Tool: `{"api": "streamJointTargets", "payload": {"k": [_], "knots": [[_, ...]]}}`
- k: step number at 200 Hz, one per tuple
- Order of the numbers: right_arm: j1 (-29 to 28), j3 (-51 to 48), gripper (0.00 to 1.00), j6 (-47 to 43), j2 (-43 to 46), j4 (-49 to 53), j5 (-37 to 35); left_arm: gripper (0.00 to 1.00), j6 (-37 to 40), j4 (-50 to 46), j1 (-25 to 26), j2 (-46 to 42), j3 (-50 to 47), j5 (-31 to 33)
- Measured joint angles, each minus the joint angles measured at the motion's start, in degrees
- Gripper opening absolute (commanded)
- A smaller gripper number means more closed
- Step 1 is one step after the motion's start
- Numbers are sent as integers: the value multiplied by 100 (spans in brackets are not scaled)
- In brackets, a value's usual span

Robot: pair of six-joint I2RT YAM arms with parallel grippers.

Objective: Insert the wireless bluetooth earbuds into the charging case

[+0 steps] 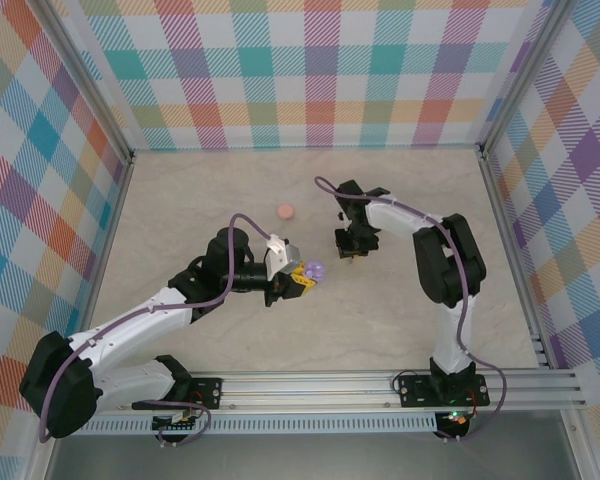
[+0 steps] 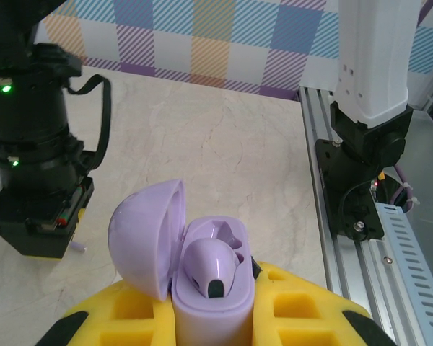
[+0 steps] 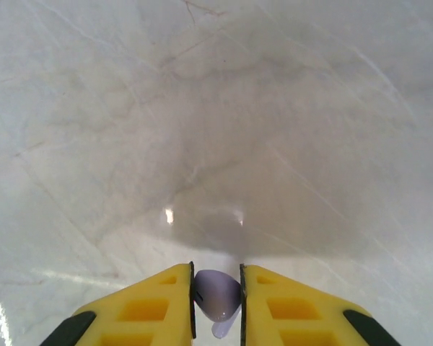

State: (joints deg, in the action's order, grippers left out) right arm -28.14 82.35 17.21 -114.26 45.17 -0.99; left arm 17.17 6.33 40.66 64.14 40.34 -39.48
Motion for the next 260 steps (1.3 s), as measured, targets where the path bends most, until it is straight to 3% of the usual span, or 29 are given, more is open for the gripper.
{"api": "streamJointTargets", "payload": {"k": [134,184,260], "knots": [[15,-1762,22,13,3226,-1366,402,2,-577,920,2,212,-271,356],[15,-2225,24,13,4579,-1998,909,2,-575,1088,4,236,-299,356],[-35,-2455,24,166,5165,-2636,1685,2,-540,1381,4,592,-332,398]]}}
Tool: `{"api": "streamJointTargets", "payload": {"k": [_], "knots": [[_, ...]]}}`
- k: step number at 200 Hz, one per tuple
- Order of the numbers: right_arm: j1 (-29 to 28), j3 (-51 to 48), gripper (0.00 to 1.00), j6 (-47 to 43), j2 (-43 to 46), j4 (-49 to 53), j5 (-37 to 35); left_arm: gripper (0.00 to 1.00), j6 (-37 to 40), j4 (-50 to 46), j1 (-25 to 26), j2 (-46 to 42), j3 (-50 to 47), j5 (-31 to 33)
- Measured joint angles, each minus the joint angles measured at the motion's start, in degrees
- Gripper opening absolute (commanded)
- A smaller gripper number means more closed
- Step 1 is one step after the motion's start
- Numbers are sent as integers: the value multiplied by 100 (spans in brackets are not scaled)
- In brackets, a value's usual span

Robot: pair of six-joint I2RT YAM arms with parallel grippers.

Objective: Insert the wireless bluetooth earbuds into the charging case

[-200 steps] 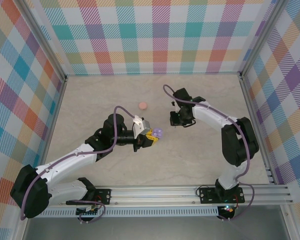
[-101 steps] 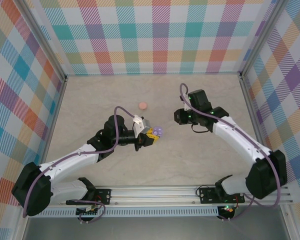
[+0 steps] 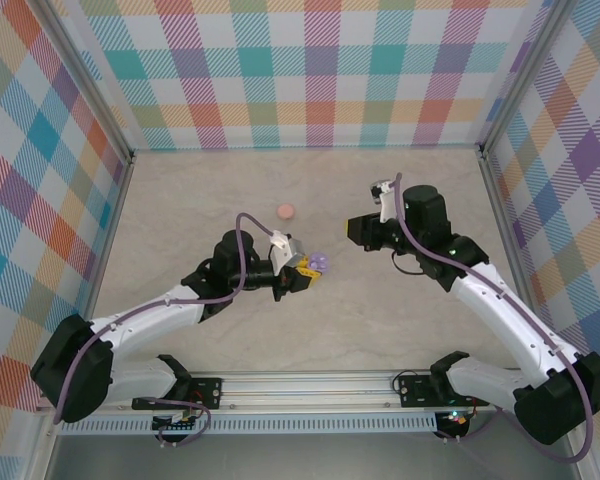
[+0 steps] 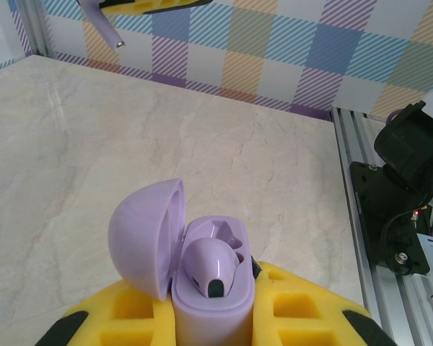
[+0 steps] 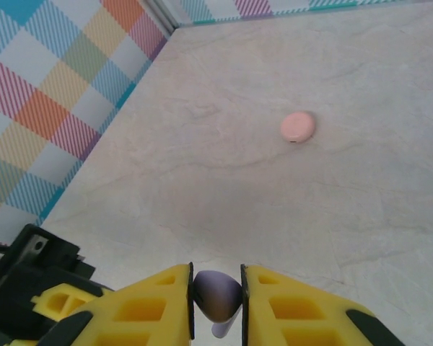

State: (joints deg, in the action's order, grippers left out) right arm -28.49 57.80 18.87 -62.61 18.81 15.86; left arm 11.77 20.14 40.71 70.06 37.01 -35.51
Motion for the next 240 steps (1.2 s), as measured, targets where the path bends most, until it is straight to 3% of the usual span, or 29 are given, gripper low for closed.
{"api": "streamJointTargets", "payload": {"k": [240], "knots": [[-514,-72,24,127,-101,-295,439,2,-944,551,4,533,452,367]]}}
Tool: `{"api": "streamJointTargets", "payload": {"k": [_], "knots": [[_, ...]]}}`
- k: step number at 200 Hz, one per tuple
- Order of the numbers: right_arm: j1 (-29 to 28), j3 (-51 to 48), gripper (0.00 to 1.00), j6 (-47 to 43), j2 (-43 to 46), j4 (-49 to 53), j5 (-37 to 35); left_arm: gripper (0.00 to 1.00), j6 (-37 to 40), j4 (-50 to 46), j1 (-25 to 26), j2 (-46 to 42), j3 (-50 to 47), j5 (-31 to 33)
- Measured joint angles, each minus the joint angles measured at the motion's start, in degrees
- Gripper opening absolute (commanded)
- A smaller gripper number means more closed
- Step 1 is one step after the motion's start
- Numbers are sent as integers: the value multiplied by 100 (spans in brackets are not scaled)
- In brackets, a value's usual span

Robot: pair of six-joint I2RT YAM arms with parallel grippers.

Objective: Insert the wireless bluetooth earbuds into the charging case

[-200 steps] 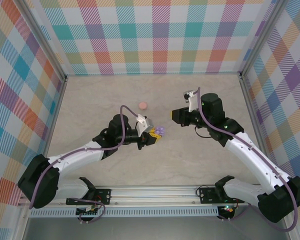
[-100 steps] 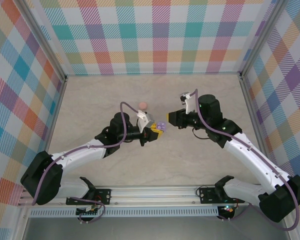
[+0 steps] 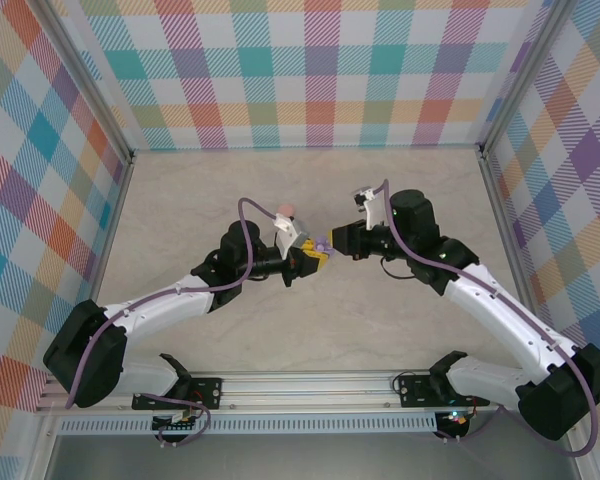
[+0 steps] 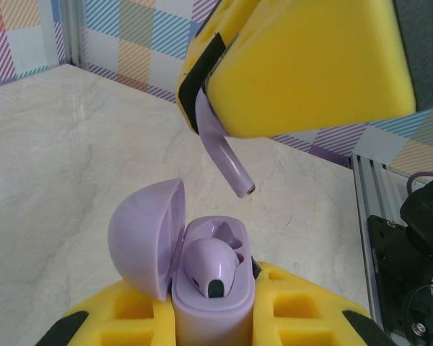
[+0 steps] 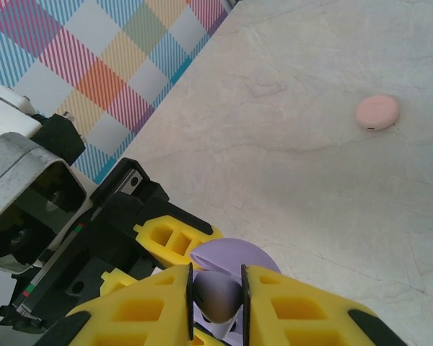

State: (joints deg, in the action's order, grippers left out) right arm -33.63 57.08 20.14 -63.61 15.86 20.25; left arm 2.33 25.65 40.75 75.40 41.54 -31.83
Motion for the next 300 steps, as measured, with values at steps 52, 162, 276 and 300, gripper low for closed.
{"api": "streamJointTargets", "payload": {"k": [52,162,276,300], "knots": [[-28,0,24,0,-59,-2,-2,1,-131,-2,0,20,31,-2],[-61,0,24,0,-101,-31,-26,1,-413,-2,0,74,133,-2],[-61,0,24,-4,-133,-44,-136,0,-597,-4,0,214,201,2],[-66,0,24,-7,-133,-61,-138,0,-619,-7,0,214,238,0]]}}
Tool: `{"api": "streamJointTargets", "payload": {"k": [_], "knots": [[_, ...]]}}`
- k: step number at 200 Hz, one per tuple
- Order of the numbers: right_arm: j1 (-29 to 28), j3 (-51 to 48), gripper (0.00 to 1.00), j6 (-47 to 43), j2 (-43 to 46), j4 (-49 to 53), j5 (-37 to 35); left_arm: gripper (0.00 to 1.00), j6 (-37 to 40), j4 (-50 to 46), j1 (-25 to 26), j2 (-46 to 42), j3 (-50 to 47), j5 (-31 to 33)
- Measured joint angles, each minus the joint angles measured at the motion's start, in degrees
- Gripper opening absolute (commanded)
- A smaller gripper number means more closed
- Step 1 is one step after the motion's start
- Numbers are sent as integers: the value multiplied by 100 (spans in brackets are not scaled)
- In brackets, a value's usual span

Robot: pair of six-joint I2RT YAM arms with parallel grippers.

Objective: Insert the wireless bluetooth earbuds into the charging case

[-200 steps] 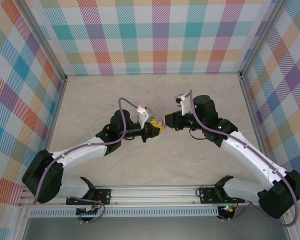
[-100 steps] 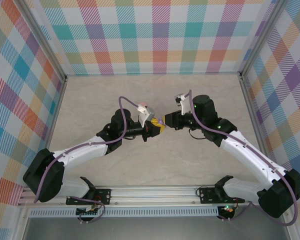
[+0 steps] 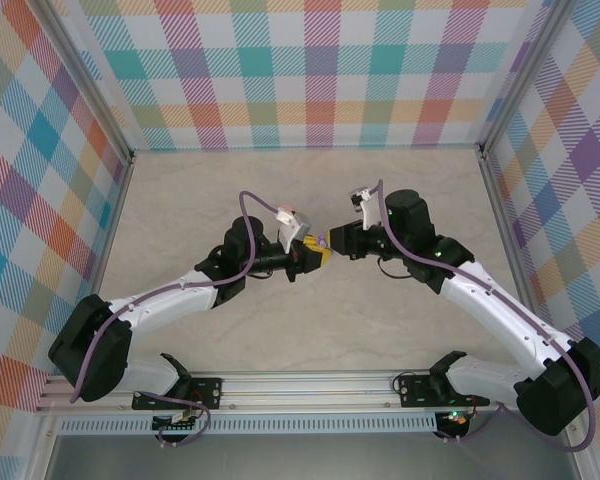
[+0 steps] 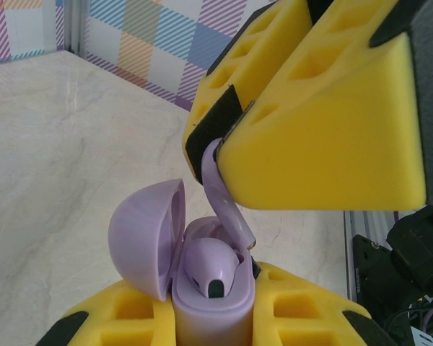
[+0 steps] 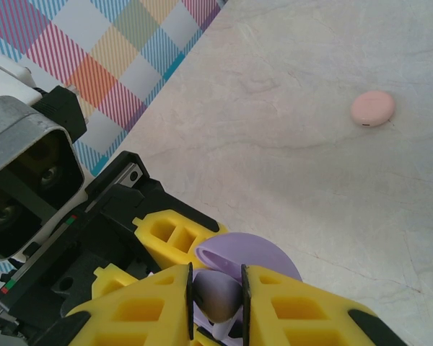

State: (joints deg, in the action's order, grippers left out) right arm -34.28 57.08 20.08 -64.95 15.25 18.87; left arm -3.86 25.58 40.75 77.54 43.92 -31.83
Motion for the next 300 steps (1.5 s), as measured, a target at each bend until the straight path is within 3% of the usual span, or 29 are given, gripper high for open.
{"api": "streamJointTargets", "payload": {"k": [204,300], "knots": [[-31,-81,27,-129,-28,22,-57,0,-136,-9,0,0,17,114],[-48,-50,46,-225,-17,284,70,0,-142,-11,0,0,17,149]]}}
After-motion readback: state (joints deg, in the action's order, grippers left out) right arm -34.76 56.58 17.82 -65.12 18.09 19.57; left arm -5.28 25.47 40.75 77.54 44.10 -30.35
